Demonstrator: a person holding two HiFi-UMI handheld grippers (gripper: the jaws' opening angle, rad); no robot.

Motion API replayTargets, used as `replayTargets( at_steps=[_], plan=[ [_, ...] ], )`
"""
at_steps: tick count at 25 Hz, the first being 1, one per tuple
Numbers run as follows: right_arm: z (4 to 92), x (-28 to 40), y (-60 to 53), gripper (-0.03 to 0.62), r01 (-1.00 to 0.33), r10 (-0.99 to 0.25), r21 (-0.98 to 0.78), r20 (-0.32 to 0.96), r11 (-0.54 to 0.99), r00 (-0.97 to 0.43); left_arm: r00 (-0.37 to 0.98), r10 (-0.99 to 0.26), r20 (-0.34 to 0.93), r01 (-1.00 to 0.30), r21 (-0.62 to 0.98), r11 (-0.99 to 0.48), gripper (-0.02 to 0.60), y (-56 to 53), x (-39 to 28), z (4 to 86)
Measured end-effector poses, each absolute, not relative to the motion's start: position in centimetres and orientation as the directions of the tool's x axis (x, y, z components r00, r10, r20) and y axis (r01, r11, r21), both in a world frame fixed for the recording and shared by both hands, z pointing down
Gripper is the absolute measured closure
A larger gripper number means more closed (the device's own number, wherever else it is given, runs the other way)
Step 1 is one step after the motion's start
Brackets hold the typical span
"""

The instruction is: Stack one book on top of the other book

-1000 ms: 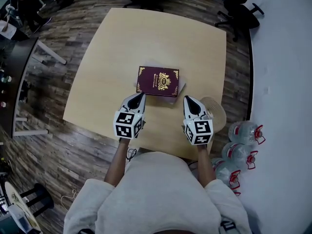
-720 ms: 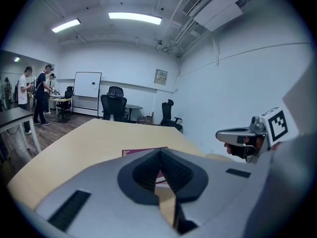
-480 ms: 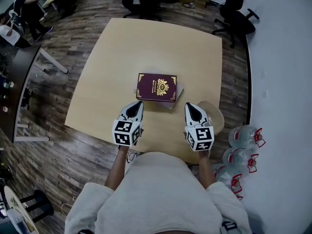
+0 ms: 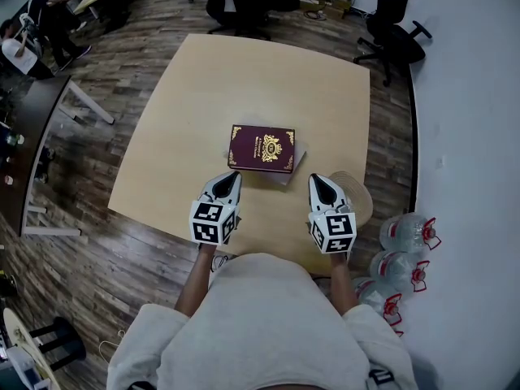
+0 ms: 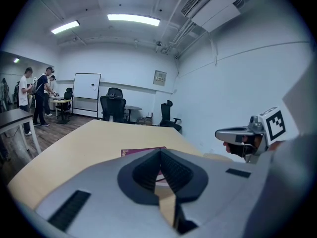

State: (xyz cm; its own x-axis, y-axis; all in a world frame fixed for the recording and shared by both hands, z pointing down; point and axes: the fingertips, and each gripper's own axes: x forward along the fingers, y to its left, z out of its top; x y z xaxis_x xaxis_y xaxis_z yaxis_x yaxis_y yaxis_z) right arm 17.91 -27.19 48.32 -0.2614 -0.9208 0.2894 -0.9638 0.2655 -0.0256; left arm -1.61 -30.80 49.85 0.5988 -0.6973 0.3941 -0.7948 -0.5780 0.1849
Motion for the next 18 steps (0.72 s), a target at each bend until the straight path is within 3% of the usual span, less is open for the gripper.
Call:
replayTargets(
  at_steps=[18],
  plan=[
    [48.08, 18.04, -27.42, 0.591, -0.963, -0.921, -0.016, 0.288, 0.267, -0.261, 0.598, -0.698, 0.393, -0.795, 0.182, -0.579, 0.572, -31.47, -1.47, 49.89]
  ],
)
